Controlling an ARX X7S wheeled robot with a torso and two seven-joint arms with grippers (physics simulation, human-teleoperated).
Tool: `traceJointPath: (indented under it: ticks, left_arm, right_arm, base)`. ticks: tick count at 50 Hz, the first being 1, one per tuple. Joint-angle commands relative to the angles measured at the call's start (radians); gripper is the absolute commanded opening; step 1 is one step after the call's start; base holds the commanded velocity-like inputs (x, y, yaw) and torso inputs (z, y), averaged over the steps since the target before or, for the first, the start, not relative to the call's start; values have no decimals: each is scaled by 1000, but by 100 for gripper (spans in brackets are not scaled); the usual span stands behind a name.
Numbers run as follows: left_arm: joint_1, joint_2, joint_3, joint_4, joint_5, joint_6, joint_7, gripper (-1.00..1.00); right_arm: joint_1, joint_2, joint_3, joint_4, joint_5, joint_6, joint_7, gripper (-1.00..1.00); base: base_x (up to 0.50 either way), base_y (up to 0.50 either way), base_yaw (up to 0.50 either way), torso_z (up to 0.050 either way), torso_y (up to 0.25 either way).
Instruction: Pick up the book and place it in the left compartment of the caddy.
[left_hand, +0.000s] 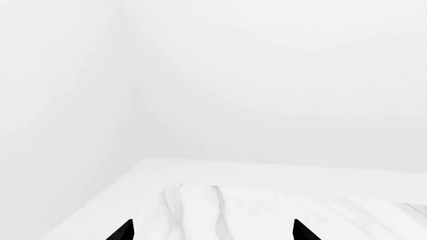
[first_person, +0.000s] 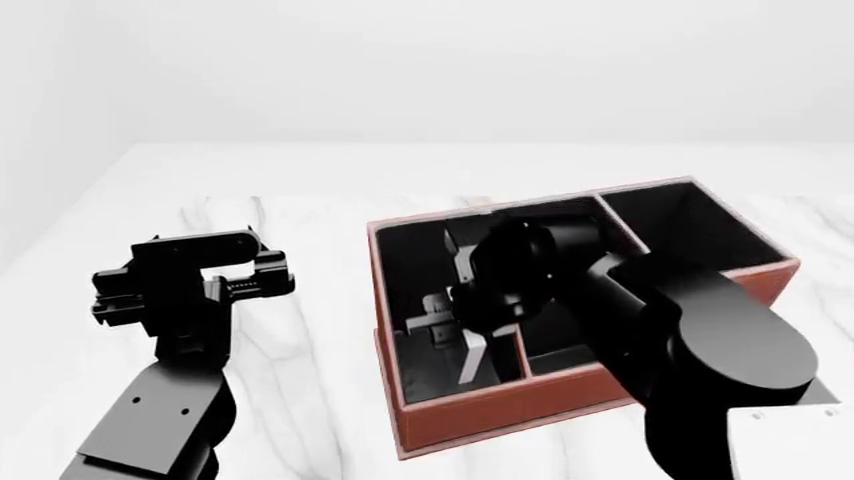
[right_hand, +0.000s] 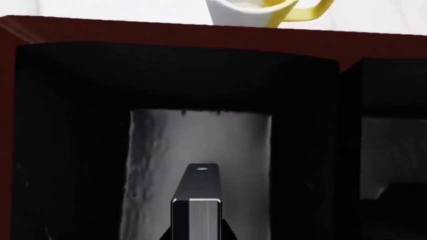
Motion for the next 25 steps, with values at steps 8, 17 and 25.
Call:
traceJointPath:
  ticks: [8, 17, 25]
  left_arm:
    - [0, -7, -2, 5, -6, 0, -4, 100]
    - [3, -8, 1, 1, -7, 5, -5, 100]
    - [4, -9, 4, 1, -9, 5, -6, 100]
  right_arm:
    - [-34, 0, 34, 7, -94, -35, -42, -100]
    - [-41, 0, 39, 9, -106, -42, -50, -100]
    - [-36, 0, 38, 0, -123, -26, -54, 100]
  base:
    - [0, 0, 0, 0, 0]
    - [0, 0, 0, 0, 1]
    - [0, 0, 0, 0, 1]
